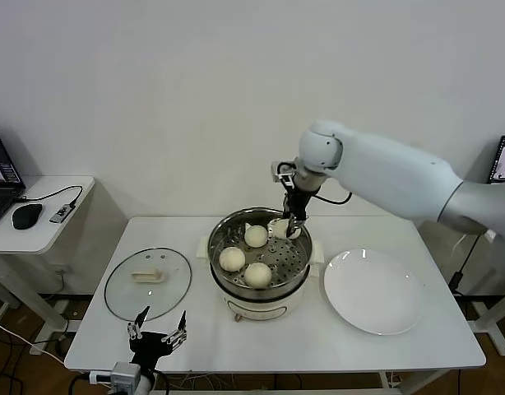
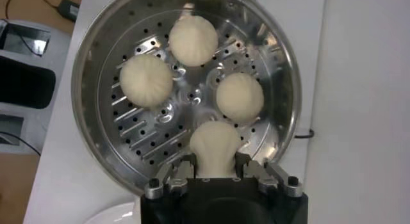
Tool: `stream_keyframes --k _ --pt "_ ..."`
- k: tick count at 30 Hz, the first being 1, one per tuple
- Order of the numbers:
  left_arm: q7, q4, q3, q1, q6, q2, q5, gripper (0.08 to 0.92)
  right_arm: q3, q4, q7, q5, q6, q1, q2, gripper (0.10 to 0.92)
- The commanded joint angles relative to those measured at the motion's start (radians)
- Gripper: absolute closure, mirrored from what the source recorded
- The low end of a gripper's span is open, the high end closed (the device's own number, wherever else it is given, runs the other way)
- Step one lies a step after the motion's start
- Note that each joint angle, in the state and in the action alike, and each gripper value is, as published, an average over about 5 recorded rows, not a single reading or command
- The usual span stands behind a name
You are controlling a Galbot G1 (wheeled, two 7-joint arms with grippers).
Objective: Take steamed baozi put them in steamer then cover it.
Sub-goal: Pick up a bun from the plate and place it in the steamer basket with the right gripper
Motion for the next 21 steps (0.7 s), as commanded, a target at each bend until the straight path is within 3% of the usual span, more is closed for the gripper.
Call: stream_keyframes --k 1,21 --pt "0.0 0.006 0.001 -0.002 0.002 -0.001 -0.001 0.177 0.002 -0.017 0.023 -0.059 -0.026 -0.07 0.047 0.626" --pt "0.0 0.022 0.005 -0.005 0.001 -0.004 -0.001 0.177 0.003 -0.036 0.057 -0.092 -0.041 -0.122 0.037 0.625"
